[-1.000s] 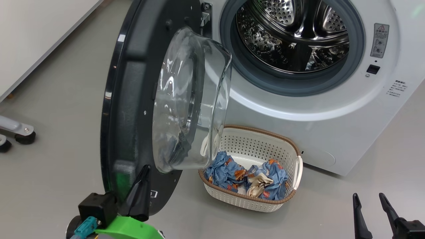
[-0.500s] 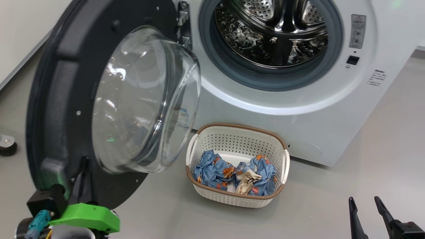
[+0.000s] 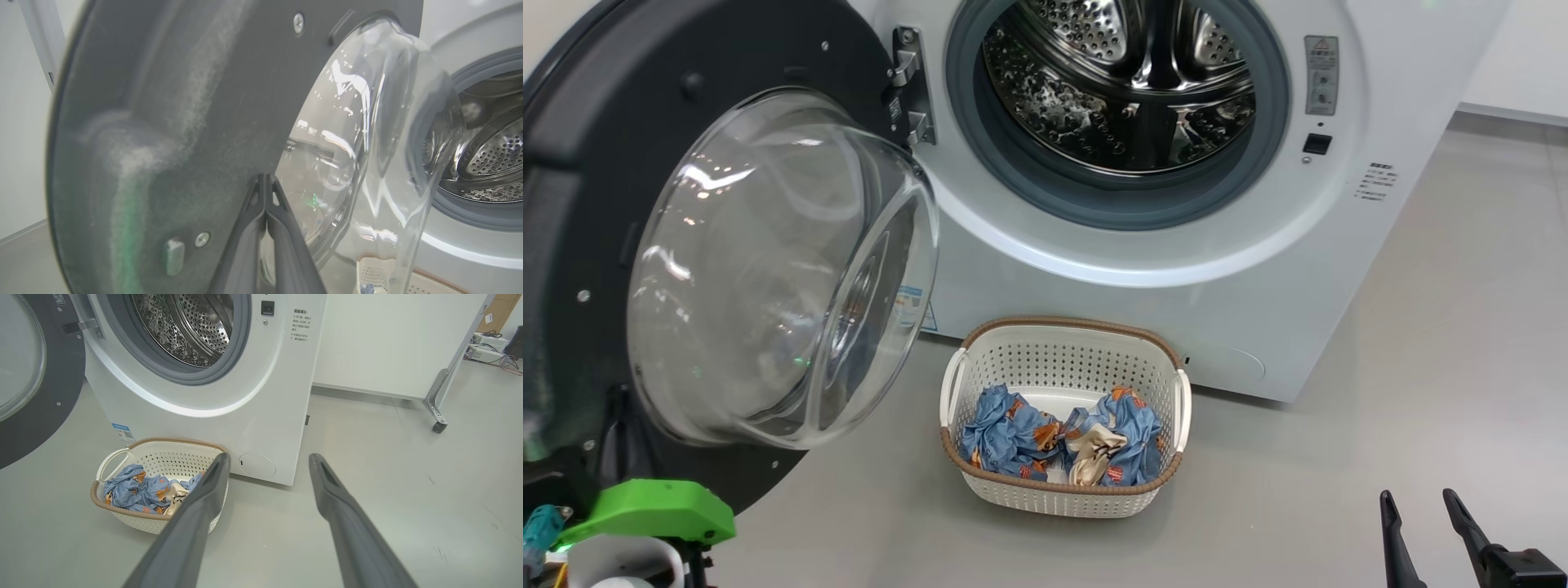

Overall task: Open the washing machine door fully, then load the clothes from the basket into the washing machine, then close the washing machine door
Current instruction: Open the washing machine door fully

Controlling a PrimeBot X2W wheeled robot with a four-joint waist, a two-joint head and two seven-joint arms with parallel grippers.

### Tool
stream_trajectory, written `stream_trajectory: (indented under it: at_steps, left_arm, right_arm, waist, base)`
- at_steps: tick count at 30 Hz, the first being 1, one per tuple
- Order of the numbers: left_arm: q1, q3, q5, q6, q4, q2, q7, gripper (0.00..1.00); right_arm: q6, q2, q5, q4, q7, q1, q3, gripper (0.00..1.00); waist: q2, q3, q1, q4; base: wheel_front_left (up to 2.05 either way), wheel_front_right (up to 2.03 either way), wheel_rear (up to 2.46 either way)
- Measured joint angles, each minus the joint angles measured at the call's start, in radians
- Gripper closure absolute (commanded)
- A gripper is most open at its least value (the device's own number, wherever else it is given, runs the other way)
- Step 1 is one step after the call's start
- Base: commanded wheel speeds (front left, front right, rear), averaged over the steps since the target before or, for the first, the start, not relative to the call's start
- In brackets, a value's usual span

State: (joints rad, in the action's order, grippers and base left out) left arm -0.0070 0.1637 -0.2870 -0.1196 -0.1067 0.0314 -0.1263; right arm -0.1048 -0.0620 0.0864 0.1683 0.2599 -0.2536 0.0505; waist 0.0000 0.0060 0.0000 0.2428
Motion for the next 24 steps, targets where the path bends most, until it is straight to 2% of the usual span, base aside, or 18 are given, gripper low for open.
stream_trajectory:
  at_steps: [11,24]
  left_arm:
    - [-0.095,0.083,0.027,0.000,-0.132,0.008,-0.035,1.00]
    - [-0.185,0.161,0.077,0.000,-0.284,0.068,-0.062,1.00]
  right_arm:
    - [0.000,0.000,0.000,0.002,0.000,-0.002,0.011,0.00]
    - [-0.008,0.000,-0.001,0.012,0.000,-0.002,0.007,0.00]
  waist:
    - [0.0000,-0.014,0.0000,-0.039]
    - [0.0000,-0.018,0.0000,-0.055]
  base:
    - [0.00,0.00,0.00]
    - [0.00,0.00,0.00]
